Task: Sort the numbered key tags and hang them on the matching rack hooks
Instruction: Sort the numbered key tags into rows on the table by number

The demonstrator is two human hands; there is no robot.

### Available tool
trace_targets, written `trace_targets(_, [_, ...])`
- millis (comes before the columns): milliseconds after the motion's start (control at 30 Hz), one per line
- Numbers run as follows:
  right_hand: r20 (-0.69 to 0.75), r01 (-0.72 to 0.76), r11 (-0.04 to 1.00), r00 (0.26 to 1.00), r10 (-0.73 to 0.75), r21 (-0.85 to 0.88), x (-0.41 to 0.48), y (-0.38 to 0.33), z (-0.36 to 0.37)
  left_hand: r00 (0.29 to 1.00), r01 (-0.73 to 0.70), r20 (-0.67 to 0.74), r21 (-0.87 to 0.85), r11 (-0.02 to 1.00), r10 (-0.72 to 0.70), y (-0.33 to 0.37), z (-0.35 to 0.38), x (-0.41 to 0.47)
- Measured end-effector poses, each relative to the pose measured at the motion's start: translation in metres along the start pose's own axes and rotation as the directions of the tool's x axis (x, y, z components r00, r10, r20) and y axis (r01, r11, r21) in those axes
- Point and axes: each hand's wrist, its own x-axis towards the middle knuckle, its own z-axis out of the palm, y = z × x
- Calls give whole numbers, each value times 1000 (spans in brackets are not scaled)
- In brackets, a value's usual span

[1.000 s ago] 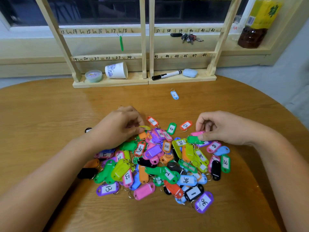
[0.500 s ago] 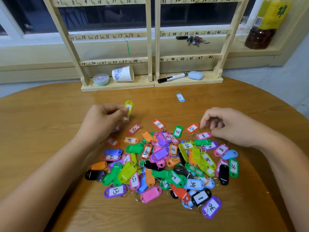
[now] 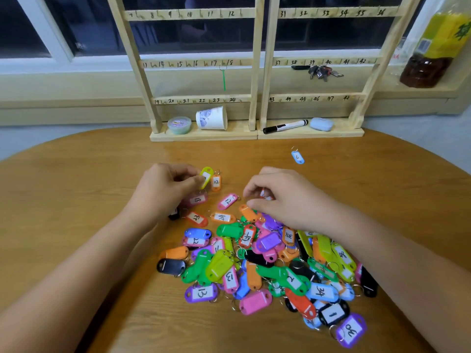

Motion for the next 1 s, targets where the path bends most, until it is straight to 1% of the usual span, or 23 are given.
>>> trace_targets(100, [52,22,997,998,-18,-78,27,-11,11,998,62,-7,-164,985,-65,-5,-6,1])
trace_targets(200, [121,15,989,993,3,-150,46,-16,13,991,132,49,-284,950,-123,-12,-13,1])
trace_targets(233, [145,12,985,989,13,-173,50,-17,13,989,145,67,-294,945,-131,-14,-15,1])
trace_targets(300, [176,-4,979,984,40,-203,56,-16,14,988,143,94,-260,955,-122,-19,-17,3])
trace_targets(400, [199,-18,978,978,61,-210,61,-16,16,985,103,158,-256,961,-64,-18,-19,3])
trace_targets(500, [197,-34,979,978,74,-202,64,-16,11,986,92,162,-284,954,-46,-16,-19,1])
trace_targets(567, [183,-81,986,977,107,-145,67,-16,7,985,83,168,-298,951,-33,-16,-19,0])
trace_targets(600, [167,-114,990,978,127,-87,69,-15,6,985,79,172,-303,950,-27,-17,-19,-1])
trace_targets(667, [92,-179,981,981,172,70,74,-15,8,987,71,158,-322,944,-20,-18,-19,-1])
trace_targets(733, [11,-235,946,971,239,223,79,-16,13,992,60,126,-359,932,-15,-18,-18,-1])
trace_targets(767, [-19,-260,926,961,276,273,81,-17,16,993,57,113,-369,928,-16,-18,-17,-1])
trace_targets(867, [-77,-334,870,920,385,362,89,-19,25,995,71,95,-394,916,-36,-17,-18,0])
trace_targets(1000, [-42,-420,820,881,471,390,96,-20,32,995,82,85,-489,869,-46,-16,-19,-3])
